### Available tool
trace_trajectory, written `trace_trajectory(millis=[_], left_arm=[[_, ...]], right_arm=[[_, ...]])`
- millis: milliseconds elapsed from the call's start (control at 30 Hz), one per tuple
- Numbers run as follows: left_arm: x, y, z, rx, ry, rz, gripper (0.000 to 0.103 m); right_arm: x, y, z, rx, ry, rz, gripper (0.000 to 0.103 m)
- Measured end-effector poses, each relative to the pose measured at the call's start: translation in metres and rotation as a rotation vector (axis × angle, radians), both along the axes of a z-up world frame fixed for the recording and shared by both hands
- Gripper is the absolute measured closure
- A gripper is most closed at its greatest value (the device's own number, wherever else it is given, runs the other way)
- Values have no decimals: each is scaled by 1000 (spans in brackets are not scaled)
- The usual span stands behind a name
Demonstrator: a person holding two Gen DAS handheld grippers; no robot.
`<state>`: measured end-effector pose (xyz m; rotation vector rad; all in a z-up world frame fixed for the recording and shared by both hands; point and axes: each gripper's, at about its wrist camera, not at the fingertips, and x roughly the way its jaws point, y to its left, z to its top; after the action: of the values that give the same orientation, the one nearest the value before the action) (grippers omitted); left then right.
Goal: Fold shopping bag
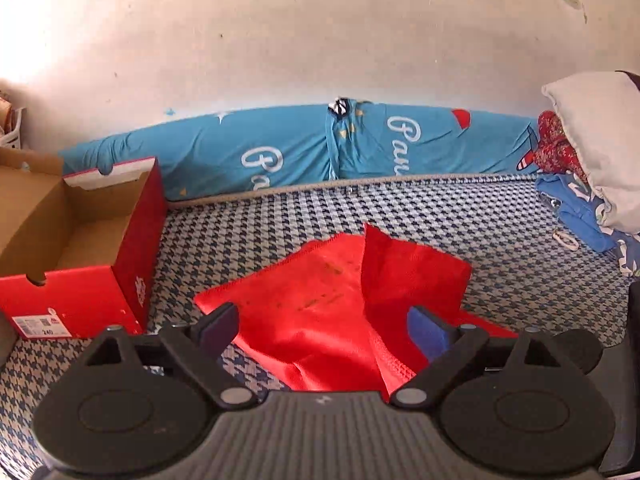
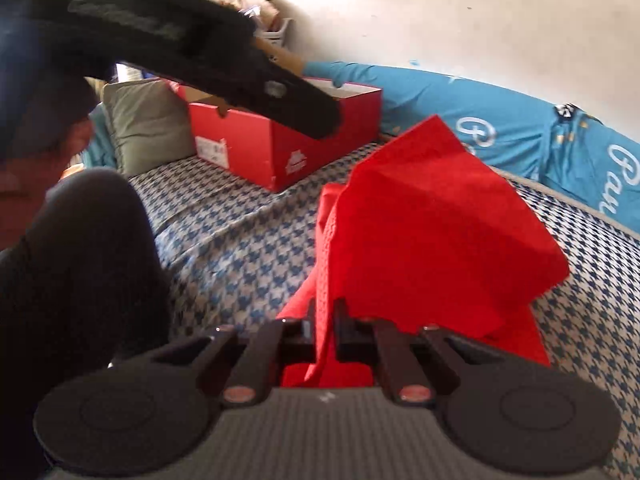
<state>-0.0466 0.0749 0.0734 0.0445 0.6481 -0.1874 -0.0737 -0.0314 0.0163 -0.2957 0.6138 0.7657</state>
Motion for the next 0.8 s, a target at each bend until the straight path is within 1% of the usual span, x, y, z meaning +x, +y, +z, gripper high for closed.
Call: trace_trajectory(millis=[67,133,167,200,233,267,300,333,367,400,433,467,500,533,567,600,667,767,800], left_arm=[[9,-5,-8,-19,38,-22,12],[15,-13,-12,-22,56,-28,13],[20,-16,-14,-18,67,-36,16],[23,-20,-16,-12,78,-42,26],[27,-25,-19,-4,93,-47,33],[33,-30,-24,1,119,-49,48],[37,-32,-29,-12,147,-61,65],[41,-34,-34,-27,174,-69,73],[43,-35,-38,-39,191,-66,85],[42,-36,-40,-30,192,-55,87],[41,-38,-45,0,182,-35,88],[41,-39,-48,23,174,-18,88],[40,-38,-50,34,171,-4,88],[39,-35,-54,48,170,24,88],[39,-32,-58,57,171,51,88],[39,-28,-60,51,175,74,88],[37,-18,-64,32,178,106,87],[29,-11,-65,20,169,118,85],[27,-10,-65,16,163,123,84]], right_arm=[[-1,1,0,-9,1,8,97],[1,2,0,-11,4,14,97],[1,2,0,-12,3,19,97],[0,1,1,-13,3,24,97],[-1,1,1,-14,2,28,97],[-1,0,1,-17,2,28,96],[-1,-1,1,-20,2,28,96],[-1,-1,1,-23,2,27,96],[-1,-2,2,-23,3,25,93],[-1,-3,2,-24,5,23,91],[-1,-5,3,-23,7,21,91],[-1,-7,3,-23,10,19,86],[-2,-9,4,-23,12,17,75],[-3,-13,6,-19,7,12,69],[-3,-16,8,-15,3,7,60],[-4,-19,10,-9,-4,-7,56],[-1,-32,13,5,-4,-63,54],[4,-50,19,27,-5,-148,45],[6,-55,20,32,10,-161,39]])
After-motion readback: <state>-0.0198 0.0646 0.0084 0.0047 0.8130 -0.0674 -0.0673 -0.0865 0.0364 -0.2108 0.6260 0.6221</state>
